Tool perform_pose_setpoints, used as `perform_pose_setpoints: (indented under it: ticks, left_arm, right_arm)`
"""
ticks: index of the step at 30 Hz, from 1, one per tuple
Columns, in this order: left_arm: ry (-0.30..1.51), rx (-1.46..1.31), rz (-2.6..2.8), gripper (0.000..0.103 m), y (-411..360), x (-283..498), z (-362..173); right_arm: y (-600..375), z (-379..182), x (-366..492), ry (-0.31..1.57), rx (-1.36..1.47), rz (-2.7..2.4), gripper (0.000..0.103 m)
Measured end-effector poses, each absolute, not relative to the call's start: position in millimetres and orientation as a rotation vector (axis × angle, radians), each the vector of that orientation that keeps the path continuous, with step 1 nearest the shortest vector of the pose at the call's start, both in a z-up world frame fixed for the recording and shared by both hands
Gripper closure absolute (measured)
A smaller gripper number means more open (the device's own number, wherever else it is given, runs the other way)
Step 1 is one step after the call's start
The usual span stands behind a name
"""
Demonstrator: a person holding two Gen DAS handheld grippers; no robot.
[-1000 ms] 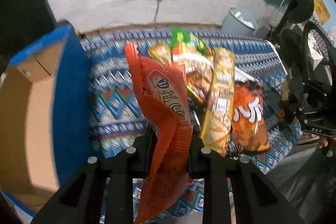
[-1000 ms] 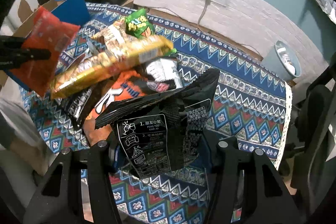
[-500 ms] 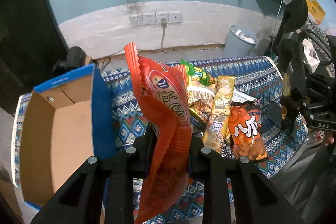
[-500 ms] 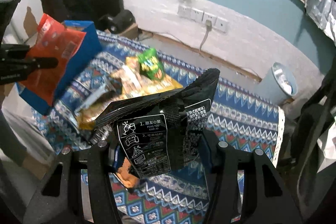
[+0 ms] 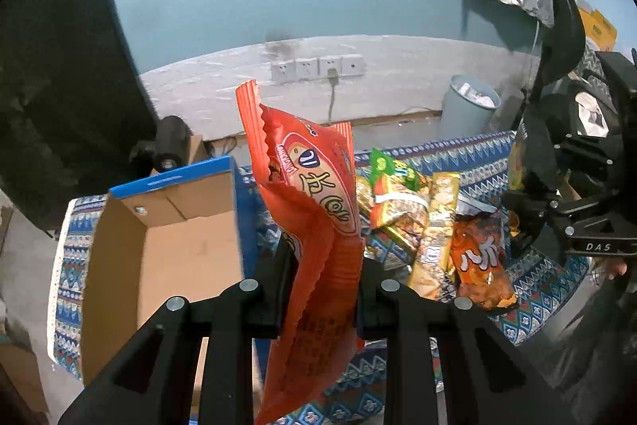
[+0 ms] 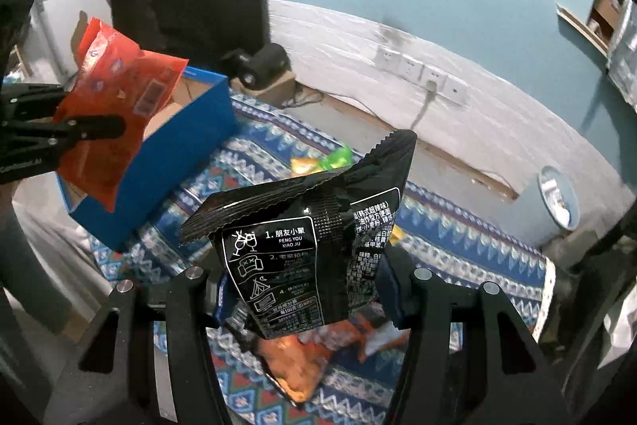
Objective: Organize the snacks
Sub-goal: 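Carry both bags over the cardboard box and open both tools to drop them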
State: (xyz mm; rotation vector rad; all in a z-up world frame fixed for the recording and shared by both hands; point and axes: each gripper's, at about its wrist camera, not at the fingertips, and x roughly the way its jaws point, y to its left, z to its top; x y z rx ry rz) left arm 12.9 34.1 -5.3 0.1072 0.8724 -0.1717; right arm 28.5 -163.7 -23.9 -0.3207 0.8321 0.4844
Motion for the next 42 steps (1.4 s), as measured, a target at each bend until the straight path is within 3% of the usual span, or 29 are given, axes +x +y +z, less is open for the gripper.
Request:
perform_pose_setpoints:
  ticks: [20,42]
  left_arm:
    - [0.851,0.071,0.025,0.079,127.7,0.9,-11.0]
    - [0.97,-0.014,0.198,0.075,215.4,-3.0,-52.8]
  right_arm:
    - [-22.5,-15.6,54.6,0.811,-0.332,0.661,0.046]
    - [105.5,-62.1,67.8,0.909,-0.438,0.811,0.043]
